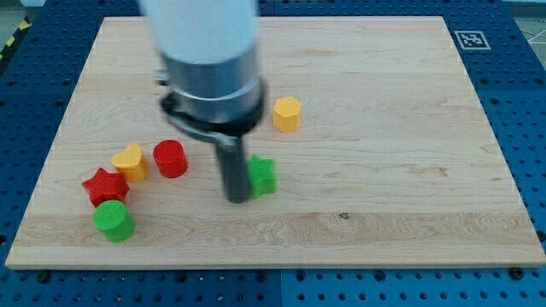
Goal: Move the green star slightly right
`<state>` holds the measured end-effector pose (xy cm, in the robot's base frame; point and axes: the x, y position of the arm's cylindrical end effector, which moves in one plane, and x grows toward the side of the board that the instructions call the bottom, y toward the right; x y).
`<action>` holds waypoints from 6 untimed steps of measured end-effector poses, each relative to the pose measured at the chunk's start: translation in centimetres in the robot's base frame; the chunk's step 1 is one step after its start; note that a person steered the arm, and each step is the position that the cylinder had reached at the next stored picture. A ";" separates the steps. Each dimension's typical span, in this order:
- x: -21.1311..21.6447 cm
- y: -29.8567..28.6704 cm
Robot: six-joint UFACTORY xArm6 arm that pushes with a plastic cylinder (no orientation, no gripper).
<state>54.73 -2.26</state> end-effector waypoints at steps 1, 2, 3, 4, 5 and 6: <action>0.3 5.2; 0.2 1.3; 0.1 -5.4; -2.0 -7.2; -3.0 -5.4; -3.0 -1.1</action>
